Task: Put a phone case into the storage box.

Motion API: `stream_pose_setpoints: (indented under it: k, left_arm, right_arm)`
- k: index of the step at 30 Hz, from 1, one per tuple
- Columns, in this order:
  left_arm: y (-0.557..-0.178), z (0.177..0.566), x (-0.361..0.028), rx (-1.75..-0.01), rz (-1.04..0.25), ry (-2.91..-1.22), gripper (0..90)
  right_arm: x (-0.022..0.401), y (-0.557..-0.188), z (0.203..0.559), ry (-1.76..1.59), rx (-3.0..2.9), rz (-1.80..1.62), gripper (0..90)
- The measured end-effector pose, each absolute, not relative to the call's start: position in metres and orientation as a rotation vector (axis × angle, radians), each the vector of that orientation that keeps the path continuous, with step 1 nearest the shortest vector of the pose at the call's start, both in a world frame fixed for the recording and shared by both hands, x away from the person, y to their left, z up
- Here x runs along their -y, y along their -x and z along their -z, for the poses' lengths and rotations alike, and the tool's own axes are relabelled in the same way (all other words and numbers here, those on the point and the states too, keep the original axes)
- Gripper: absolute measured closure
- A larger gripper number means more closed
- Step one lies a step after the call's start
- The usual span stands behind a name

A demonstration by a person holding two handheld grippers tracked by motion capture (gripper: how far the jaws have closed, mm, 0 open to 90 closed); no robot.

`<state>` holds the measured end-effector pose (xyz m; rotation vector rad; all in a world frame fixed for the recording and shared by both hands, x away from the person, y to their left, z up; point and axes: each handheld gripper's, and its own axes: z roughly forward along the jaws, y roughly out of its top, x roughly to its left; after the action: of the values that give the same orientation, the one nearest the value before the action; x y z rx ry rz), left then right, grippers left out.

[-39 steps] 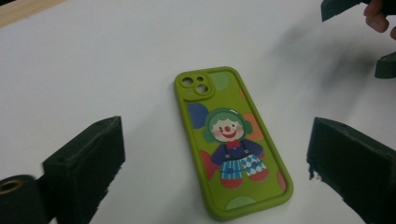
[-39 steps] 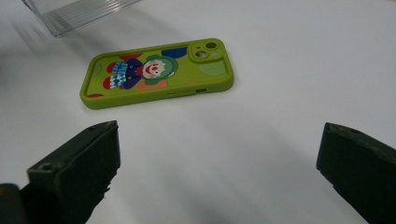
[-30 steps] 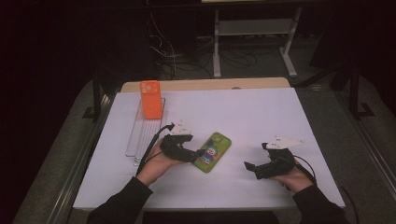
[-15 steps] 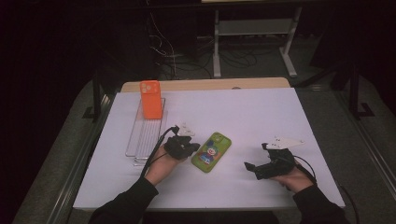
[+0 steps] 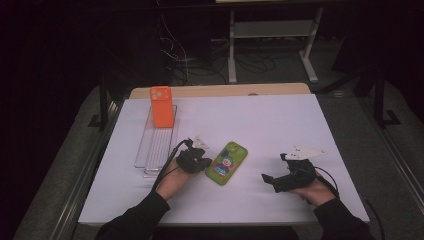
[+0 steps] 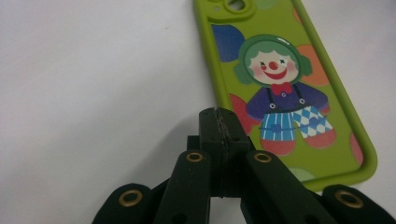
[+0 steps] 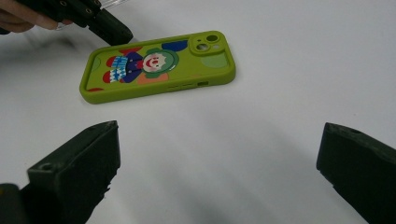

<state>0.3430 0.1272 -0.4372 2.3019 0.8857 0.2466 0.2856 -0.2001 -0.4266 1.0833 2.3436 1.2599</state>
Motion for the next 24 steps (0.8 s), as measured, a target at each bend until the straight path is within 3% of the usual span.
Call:
stream_pose_setpoints:
  k: [9, 24]
  left_arm:
    - [-0.331, 0.439, -0.109, -0.819, -0.129, -2.295, 89.8]
    - [-0.327, 0.445, -0.062, -0.723, -0.055, -2.262, 89.8]
  right_arm:
    - [0.2, -0.286, 0.426, -1.081, -2.343, -1.264, 0.0]
    - [0.2, -0.285, 0.426, -1.078, -2.346, -1.267, 0.0]
